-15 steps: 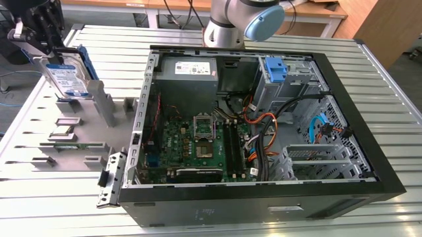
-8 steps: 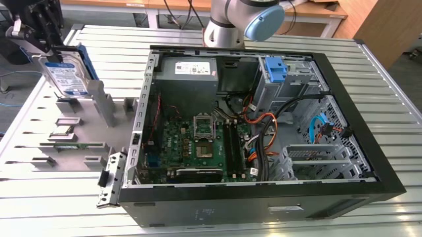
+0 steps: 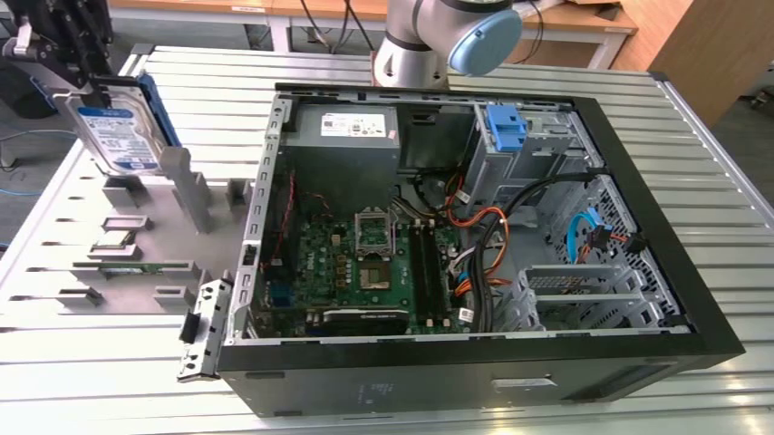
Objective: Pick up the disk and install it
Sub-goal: 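Pick up the disk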
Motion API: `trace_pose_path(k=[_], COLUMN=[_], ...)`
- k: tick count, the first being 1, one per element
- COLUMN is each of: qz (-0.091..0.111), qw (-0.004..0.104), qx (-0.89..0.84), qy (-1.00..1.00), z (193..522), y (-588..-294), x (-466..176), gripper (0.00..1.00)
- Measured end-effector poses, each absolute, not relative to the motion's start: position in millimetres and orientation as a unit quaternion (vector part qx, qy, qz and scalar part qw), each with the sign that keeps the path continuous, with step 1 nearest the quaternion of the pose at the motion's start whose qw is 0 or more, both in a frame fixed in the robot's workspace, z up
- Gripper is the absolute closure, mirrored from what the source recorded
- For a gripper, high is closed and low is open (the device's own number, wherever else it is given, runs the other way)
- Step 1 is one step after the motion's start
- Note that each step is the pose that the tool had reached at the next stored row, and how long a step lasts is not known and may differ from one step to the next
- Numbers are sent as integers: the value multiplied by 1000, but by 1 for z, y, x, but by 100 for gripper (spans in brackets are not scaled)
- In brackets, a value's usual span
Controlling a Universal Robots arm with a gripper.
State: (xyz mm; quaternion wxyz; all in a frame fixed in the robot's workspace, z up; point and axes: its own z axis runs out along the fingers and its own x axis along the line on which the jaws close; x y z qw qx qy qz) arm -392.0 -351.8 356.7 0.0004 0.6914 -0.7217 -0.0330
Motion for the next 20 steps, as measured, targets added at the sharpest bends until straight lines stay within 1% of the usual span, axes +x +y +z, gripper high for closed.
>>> trace_pose_path(k=[20], qz=[-33], qw=[0], qx=[691], qy=[-722], z=[390], y=[-352], x=[-392], gripper=[65])
